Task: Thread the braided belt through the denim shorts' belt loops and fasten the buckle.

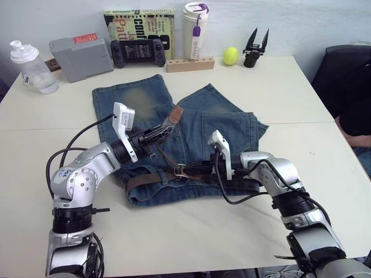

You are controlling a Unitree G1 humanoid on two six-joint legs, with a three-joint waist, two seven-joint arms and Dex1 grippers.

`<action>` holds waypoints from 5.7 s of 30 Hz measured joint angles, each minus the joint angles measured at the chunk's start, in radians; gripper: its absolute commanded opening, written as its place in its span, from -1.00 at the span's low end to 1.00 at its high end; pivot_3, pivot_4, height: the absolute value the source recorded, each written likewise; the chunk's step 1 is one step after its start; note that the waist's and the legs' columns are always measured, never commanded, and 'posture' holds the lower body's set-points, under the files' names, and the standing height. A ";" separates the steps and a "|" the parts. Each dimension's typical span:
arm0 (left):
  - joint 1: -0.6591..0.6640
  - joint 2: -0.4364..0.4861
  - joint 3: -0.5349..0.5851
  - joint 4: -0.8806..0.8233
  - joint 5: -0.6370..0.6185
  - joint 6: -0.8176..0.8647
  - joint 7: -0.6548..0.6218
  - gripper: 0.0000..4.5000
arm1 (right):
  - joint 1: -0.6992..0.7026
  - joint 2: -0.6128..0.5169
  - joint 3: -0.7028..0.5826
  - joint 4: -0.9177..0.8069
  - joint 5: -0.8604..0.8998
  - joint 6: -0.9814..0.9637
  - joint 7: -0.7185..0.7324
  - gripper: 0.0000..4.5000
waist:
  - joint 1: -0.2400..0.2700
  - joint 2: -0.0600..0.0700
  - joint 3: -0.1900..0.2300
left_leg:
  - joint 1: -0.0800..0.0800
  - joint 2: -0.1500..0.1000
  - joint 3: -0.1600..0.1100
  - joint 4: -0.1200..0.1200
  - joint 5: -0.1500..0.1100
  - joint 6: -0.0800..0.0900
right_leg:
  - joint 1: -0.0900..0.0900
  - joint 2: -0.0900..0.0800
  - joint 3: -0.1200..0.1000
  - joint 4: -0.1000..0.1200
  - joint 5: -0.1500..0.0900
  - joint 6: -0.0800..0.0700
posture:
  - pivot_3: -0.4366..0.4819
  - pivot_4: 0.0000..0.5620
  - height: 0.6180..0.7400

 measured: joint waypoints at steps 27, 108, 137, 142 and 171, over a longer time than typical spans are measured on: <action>0.077 0.037 0.001 -0.003 0.018 -0.030 -0.008 -1.00 | -0.038 0.065 0.017 0.112 -0.062 -0.081 0.054 -0.97 | 0.000 0.000 0.000 | 0.000 0.000 0.000 0.000 0.000 0.000 | 0.000 0.000 0.000 0.000 0.000 0.000 | -0.05 -0.47 0.23; -0.568 -0.191 -0.242 0.949 0.345 -0.252 -0.410 -1.00 | -0.093 0.155 0.401 -0.006 -0.706 -0.354 -0.079 -0.97 | -0.021 0.018 -0.061 | 0.055 0.008 0.000 -0.034 -0.009 -0.018 | 0.035 0.014 0.005 -0.018 -0.001 -0.007 | -0.05 -0.47 0.23; -0.464 0.010 -0.108 0.463 0.267 -0.011 -0.489 -1.00 | 0.240 0.088 -0.062 -0.472 -0.385 0.068 -0.220 -0.97 | 0.027 0.009 -0.015 | 0.010 0.007 0.000 -0.026 -0.004 -0.012 | 0.000 0.014 0.007 -0.026 0.001 -0.007 | -0.05 -0.47 0.23; -0.409 0.018 -0.197 0.386 0.280 -0.034 -0.496 -1.00 | 0.197 0.054 -0.302 -0.594 -0.203 0.274 -0.251 -0.97 | 0.028 0.011 -0.012 | 0.003 0.007 -0.001 -0.023 -0.005 -0.011 | -0.007 0.015 0.005 -0.024 0.001 -0.007 | -0.05 -0.47 0.23; -0.013 0.271 0.045 0.338 0.240 0.000 -0.398 -1.00 | 0.053 0.174 0.034 -0.226 -0.085 0.108 -0.295 -0.97 | -0.002 0.001 -0.007 | 0.001 0.008 0.007 -0.015 -0.003 -0.009 | -0.017 0.015 0.013 -0.006 0.002 -0.008 | -0.05 -0.47 0.23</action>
